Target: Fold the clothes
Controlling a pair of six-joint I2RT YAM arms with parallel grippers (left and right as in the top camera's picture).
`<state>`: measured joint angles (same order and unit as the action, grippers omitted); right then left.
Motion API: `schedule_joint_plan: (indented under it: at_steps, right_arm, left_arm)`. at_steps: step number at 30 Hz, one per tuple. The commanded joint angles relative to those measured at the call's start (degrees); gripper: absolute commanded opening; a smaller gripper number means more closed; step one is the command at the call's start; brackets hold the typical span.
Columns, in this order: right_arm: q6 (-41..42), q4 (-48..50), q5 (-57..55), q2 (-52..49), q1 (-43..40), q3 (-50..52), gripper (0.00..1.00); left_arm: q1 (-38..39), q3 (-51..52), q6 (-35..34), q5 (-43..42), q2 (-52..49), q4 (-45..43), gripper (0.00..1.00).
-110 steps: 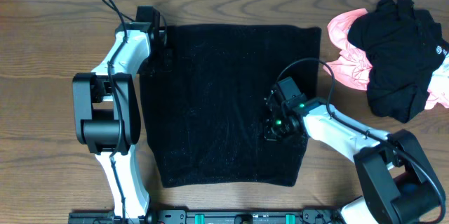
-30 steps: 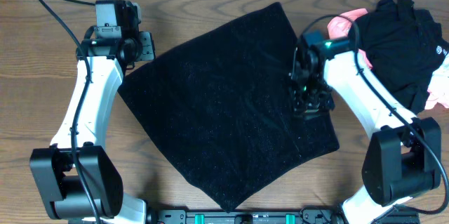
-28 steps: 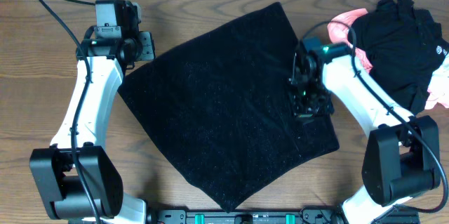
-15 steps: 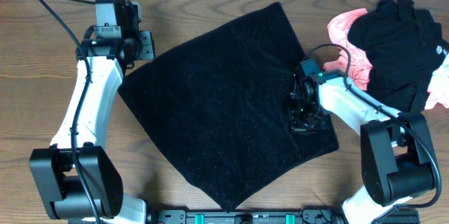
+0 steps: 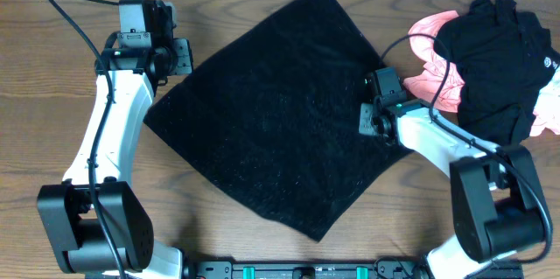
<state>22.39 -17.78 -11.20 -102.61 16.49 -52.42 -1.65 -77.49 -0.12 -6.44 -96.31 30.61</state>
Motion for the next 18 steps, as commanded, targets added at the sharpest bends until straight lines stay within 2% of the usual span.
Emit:
schedule_joint_plan:
  at_steps: [1, 6, 11, 18]
  right_arm:
    - [1.1, 4.2, -5.4, -8.1, -2.4, 2.8, 0.01]
    - [0.6, 17.3, -5.3, -15.3, -4.4, 2.1, 0.01]
    - [-5.1, 28.5, -4.9, -21.5, -5.2, -1.2, 0.01]
    - [-9.2, 30.6, -4.8, -26.0, -5.2, -10.8, 0.01]
  left_arm:
    - [0.1, -0.1, 0.5, 0.5, 0.8, -0.1, 0.24]
    - [0.1, -0.1, 0.5, 0.5, 0.8, -0.1, 0.24]
    - [0.1, -0.1, 0.4, 0.5, 0.8, 0.0, 0.24]
    - [0.1, -0.1, 0.1, 0.5, 0.8, 2.3, 0.24]
